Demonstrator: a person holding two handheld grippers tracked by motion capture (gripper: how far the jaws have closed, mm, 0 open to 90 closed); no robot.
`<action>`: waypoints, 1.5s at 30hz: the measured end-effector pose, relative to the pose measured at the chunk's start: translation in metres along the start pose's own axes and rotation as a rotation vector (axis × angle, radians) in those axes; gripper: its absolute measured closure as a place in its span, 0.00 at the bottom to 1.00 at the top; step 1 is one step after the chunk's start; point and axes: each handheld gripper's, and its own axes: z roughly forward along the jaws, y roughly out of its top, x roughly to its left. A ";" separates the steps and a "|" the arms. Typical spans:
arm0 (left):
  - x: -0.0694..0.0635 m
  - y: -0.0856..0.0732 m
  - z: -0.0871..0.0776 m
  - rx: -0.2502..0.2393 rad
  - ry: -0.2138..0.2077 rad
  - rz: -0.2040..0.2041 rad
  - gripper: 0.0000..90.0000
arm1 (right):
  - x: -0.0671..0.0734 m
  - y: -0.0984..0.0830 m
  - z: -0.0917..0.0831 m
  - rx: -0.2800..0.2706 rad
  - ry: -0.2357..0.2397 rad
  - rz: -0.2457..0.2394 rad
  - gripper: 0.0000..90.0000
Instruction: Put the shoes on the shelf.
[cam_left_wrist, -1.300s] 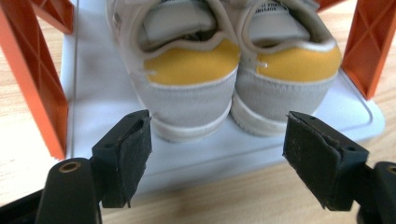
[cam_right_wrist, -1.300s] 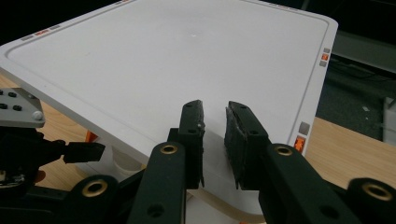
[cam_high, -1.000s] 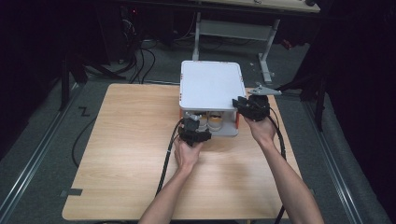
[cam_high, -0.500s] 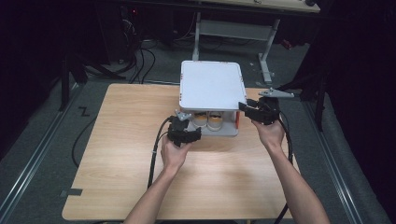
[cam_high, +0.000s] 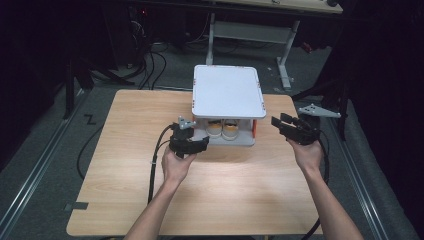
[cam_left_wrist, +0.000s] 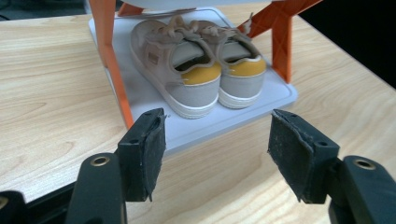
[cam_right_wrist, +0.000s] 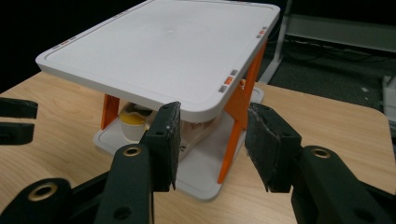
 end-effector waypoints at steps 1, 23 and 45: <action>0.001 0.001 -0.003 0.000 -0.004 0.000 0.41 | -0.002 -0.001 -0.003 -0.004 -0.001 -0.002 0.61; 0.024 -0.010 -0.059 -0.097 0.047 0.024 0.41 | -0.003 -0.040 -0.040 -0.028 0.044 0.045 0.61; 0.043 -0.046 -0.089 -0.105 0.073 0.016 0.40 | -0.008 -0.098 -0.066 -0.042 -0.003 0.085 0.60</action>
